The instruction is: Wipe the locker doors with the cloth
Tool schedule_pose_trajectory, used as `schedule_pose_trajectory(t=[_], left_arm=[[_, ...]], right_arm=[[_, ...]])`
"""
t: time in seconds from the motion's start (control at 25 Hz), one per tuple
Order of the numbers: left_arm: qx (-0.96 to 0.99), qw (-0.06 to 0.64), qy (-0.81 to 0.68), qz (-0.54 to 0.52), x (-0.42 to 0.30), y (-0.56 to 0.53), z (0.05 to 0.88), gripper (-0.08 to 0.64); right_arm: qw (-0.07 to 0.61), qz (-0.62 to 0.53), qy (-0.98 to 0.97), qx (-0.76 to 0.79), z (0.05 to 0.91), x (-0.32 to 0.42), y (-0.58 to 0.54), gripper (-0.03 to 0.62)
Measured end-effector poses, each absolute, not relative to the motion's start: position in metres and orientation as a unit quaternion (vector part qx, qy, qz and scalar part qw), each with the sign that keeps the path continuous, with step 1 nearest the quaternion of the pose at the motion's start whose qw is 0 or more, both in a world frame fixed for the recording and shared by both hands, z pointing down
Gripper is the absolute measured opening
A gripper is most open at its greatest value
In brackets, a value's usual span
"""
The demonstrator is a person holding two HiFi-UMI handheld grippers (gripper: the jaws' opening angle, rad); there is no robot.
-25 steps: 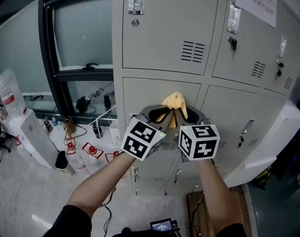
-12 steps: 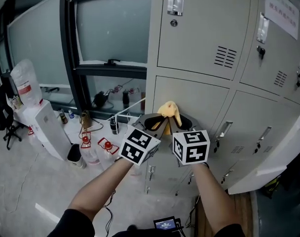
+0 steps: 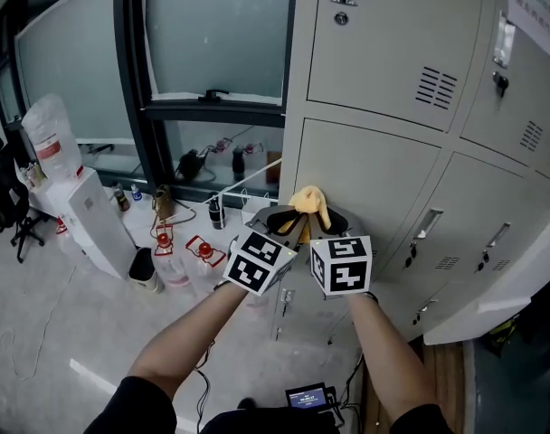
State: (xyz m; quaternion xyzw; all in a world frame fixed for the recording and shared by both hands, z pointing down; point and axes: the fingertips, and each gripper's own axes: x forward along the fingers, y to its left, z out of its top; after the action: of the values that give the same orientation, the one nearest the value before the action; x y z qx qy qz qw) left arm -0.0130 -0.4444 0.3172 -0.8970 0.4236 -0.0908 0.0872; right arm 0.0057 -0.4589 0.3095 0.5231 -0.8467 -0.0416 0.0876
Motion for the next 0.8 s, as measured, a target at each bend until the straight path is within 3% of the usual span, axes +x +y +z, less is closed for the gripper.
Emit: schedule_pose_trajectory(t=[0.8], left_arm=[[-0.884,0.106,0.446,-0.095,-0.0108,-0.4532,0.3221,0.032]], right_arm=[[0.078,-0.043,-0.831,0.549,0.3144,0.0103,-0.4663,0.072]])
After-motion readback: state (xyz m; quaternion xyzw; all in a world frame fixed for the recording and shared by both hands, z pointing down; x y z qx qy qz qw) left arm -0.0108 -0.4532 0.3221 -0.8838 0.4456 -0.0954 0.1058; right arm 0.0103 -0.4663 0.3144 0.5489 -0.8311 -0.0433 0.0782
